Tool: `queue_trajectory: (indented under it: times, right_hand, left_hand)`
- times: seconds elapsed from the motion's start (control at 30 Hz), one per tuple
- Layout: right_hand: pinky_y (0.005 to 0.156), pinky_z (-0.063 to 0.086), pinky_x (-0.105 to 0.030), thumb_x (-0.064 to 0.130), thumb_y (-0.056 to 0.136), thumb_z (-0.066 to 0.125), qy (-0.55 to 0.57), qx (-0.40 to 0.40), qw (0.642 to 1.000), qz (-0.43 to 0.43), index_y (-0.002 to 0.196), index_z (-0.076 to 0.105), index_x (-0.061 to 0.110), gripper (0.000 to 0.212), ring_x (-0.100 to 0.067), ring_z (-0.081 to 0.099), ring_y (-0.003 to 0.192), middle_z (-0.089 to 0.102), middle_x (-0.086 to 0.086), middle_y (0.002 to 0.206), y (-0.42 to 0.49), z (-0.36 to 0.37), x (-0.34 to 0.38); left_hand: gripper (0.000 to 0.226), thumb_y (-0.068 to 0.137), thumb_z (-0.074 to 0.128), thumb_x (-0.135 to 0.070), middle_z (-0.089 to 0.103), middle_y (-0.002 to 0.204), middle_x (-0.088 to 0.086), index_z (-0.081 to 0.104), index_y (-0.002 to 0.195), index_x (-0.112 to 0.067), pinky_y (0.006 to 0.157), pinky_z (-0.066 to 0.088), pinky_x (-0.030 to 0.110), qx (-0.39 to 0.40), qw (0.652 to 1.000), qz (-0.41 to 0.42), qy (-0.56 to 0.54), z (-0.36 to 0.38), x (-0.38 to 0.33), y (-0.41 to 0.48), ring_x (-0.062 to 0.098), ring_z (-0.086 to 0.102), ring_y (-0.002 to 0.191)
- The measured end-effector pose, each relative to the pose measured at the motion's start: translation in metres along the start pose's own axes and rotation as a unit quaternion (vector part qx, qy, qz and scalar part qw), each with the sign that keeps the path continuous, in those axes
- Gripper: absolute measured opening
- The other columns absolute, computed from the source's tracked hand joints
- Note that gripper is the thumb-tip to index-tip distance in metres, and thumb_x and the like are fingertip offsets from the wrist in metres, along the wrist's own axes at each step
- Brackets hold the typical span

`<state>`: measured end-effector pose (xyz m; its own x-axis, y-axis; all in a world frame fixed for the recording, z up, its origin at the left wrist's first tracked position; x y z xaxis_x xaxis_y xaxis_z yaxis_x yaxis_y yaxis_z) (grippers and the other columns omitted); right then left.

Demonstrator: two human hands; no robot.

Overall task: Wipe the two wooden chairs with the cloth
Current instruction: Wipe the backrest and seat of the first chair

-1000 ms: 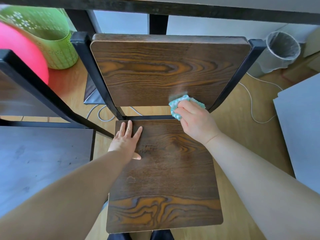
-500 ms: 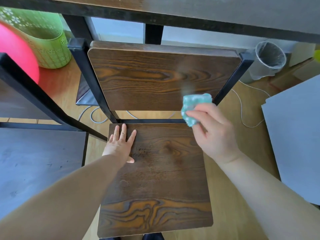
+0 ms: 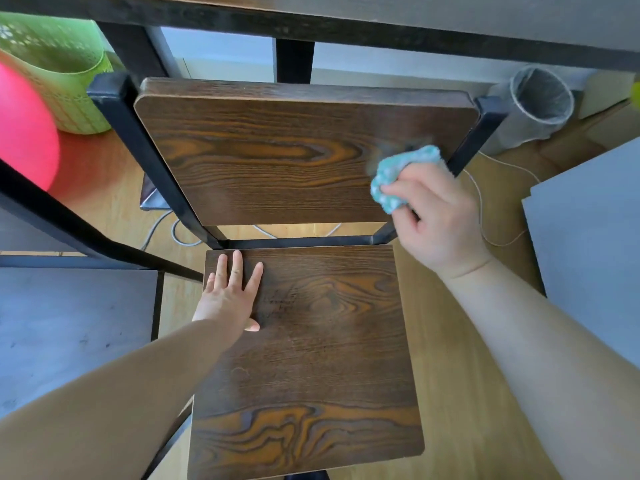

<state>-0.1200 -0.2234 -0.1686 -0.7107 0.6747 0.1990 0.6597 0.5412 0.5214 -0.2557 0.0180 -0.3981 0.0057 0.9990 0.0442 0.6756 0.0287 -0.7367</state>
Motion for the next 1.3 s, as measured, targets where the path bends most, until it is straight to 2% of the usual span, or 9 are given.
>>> queue_trajectory:
  times: [0.13, 0.3, 0.5, 0.7, 0.8, 1.0, 1.07, 1.2, 1.3]
  right_hand:
    - [0.083, 0.053, -0.028, 0.01, 0.092, 0.052, 0.008, 0.047, 0.999, 0.007, 0.097, 0.072, 0.002, 0.022, -0.023, 0.06, 0.095, 0.068, -0.013, 0.099, -0.021, 0.026, 0.0]
    - [0.075, 0.056, -0.03, 0.019, 0.098, 0.042, 0.014, 0.084, 0.996, 0.007, 0.097, 0.072, 0.004, 0.033, -0.022, 0.061, 0.092, 0.067, -0.011, 0.098, -0.034, 0.052, -0.003]
    - [0.074, 0.058, -0.035, 0.01, 0.088, 0.051, 0.013, 0.141, 0.989, 0.03, 0.098, 0.071, 0.004, 0.023, -0.027, 0.065, 0.091, 0.065, -0.01, 0.1, -0.039, 0.082, -0.011]
    - [0.063, 0.058, -0.041, 0.008, 0.088, 0.047, 0.012, 0.155, 0.986, 0.054, 0.094, 0.068, 0.004, 0.023, -0.027, 0.062, 0.086, 0.062, -0.009, 0.099, -0.051, 0.084, -0.007]
    - [0.063, 0.058, -0.039, 0.006, 0.087, 0.049, 0.018, 0.182, 0.982, 0.051, 0.095, 0.068, 0.004, 0.022, -0.027, 0.061, 0.086, 0.062, -0.009, 0.1, -0.064, 0.083, -0.001]
    - [0.062, 0.059, -0.04, 0.0, 0.081, 0.063, 0.009, 0.219, 0.972, 0.088, 0.096, 0.069, 0.005, 0.016, -0.025, 0.062, 0.086, 0.062, -0.006, 0.1, -0.08, 0.084, -0.005]
    - [0.062, 0.058, -0.04, -0.002, 0.08, 0.063, 0.023, 0.169, 0.979, 0.11, 0.093, 0.07, 0.004, 0.015, -0.026, 0.063, 0.083, 0.064, -0.007, 0.098, -0.083, 0.067, -0.002]
    - [0.079, 0.054, -0.027, -0.007, 0.082, 0.062, 0.032, -0.079, 0.986, 0.141, 0.091, 0.075, -0.001, 0.017, -0.024, 0.063, 0.087, 0.069, -0.015, 0.095, -0.054, -0.019, 0.013]
    - [0.083, 0.05, -0.024, -0.01, 0.081, 0.062, -0.015, -0.194, 0.975, 0.105, 0.091, 0.074, -0.004, 0.016, -0.025, 0.061, 0.091, 0.067, -0.021, 0.093, -0.011, -0.081, 0.012]
  left_hand:
    - [0.116, 0.09, 0.063, -0.053, -0.035, 0.157, 0.021, -0.029, 0.152, -0.02, 0.122, 0.002, 0.052, 0.008, 1.0, -0.003, 0.002, 0.001, 0.0, 0.001, 0.044, -0.026, 0.146]
    - [0.116, 0.09, 0.062, -0.053, -0.035, 0.157, 0.021, -0.029, 0.152, -0.02, 0.122, 0.002, 0.052, 0.015, 1.0, -0.004, 0.005, -0.002, 0.001, 0.003, 0.045, -0.026, 0.146]
    - [0.115, 0.09, 0.063, -0.052, -0.035, 0.157, 0.019, -0.029, 0.152, -0.022, 0.123, 0.002, 0.05, 0.025, 1.0, 0.003, 0.001, -0.016, 0.005, 0.01, 0.042, -0.025, 0.147]
    - [0.115, 0.091, 0.063, -0.05, -0.036, 0.157, 0.02, -0.03, 0.152, -0.02, 0.122, 0.001, 0.051, 0.026, 1.0, 0.001, -0.001, -0.01, 0.001, 0.002, 0.043, -0.026, 0.146]
    - [0.113, 0.092, 0.063, -0.046, -0.035, 0.157, 0.02, -0.029, 0.152, -0.019, 0.122, 0.001, 0.052, 0.023, 1.0, 0.004, 0.001, -0.007, -0.003, -0.004, 0.044, -0.027, 0.146]
    - [0.115, 0.091, 0.064, -0.046, -0.036, 0.157, 0.019, -0.03, 0.152, -0.02, 0.122, 0.001, 0.052, 0.022, 1.0, 0.004, -0.003, -0.006, -0.003, -0.006, 0.043, -0.027, 0.146]
    - [0.115, 0.091, 0.065, -0.045, -0.035, 0.157, 0.019, -0.03, 0.152, -0.02, 0.122, 0.001, 0.052, 0.023, 1.0, 0.005, -0.003, -0.004, -0.003, -0.006, 0.043, -0.027, 0.146]
    - [0.112, 0.093, 0.059, -0.054, -0.034, 0.157, 0.022, -0.029, 0.152, -0.019, 0.124, 0.002, 0.052, 0.013, 1.0, -0.005, 0.003, 0.0, -0.001, -0.001, 0.045, -0.025, 0.146]
    - [0.112, 0.092, 0.058, -0.056, -0.034, 0.157, 0.023, -0.03, 0.152, -0.018, 0.123, 0.002, 0.052, 0.009, 1.0, -0.006, 0.007, 0.002, -0.001, 0.001, 0.046, -0.024, 0.146]
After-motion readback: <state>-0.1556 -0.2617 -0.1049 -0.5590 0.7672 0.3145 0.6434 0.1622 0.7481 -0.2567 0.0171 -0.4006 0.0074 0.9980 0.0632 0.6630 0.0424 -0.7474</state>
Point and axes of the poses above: each hand's wrist, its own y-axis towards the middle knuckle, its own z-axis out of the palm, x = y × z, the point moved 7 cm from there along y, towards the middle knuckle
